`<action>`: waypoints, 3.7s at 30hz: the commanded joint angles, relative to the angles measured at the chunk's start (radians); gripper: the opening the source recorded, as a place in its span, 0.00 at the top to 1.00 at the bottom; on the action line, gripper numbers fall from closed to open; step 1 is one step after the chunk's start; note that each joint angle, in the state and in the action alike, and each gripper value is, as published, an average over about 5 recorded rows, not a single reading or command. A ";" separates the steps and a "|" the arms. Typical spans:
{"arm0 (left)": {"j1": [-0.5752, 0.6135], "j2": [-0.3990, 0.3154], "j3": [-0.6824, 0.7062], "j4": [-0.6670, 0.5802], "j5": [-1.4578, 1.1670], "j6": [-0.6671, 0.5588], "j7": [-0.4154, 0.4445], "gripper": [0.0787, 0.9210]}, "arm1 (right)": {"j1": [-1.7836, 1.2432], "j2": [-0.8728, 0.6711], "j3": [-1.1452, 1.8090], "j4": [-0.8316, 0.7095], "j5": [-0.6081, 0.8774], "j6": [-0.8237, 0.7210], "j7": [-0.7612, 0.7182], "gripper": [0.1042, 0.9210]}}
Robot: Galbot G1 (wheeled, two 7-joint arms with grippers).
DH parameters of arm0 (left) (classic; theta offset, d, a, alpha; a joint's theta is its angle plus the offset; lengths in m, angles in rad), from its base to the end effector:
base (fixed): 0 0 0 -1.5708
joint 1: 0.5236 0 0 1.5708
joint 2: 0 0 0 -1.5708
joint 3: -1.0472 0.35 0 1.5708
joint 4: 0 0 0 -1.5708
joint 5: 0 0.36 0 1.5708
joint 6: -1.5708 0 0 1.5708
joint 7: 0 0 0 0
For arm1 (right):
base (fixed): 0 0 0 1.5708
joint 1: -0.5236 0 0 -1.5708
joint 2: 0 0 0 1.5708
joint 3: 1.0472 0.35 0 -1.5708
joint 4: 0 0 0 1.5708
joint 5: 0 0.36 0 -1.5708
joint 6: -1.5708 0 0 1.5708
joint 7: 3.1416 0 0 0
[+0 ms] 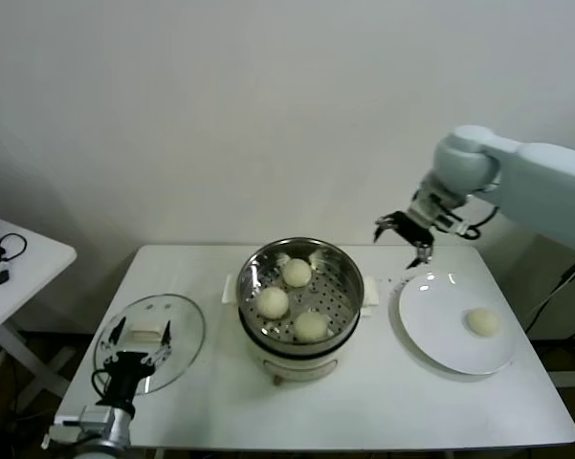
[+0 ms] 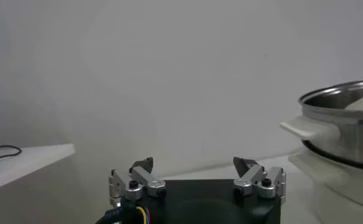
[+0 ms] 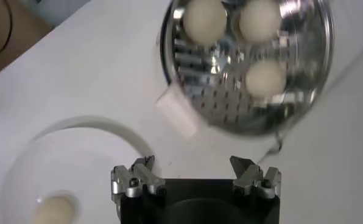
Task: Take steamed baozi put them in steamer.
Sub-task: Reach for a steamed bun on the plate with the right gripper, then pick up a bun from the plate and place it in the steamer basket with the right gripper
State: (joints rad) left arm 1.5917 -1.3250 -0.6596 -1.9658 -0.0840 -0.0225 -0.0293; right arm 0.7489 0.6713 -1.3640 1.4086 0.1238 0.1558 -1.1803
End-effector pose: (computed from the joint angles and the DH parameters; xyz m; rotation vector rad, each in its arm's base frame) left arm 0.1810 0.0952 -0.3366 0.0638 -3.0204 -0.3005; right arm 0.5298 -0.1096 0.0079 1.5852 -1.0922 1.8557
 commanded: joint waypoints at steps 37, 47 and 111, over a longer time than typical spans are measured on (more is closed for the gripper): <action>0.040 -0.051 -0.037 -0.032 0.033 0.007 -0.004 0.12 | -0.815 0.032 0.734 -0.634 -0.411 -0.037 0.026 0.12; 0.044 -0.050 -0.044 -0.025 0.034 0.005 -0.005 0.12 | -0.817 0.087 0.748 -0.700 -0.434 -0.029 0.025 0.12; 0.036 -0.071 0.032 -0.101 0.048 -0.033 -0.010 0.12 | 0.186 0.306 -0.395 -0.143 0.811 -0.410 0.138 0.28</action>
State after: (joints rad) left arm 1.6276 -1.3960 -0.6355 -2.0559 -0.0325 -0.0506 -0.0387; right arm 0.7372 0.8417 -1.4883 1.1226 0.6617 -0.1750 -1.0846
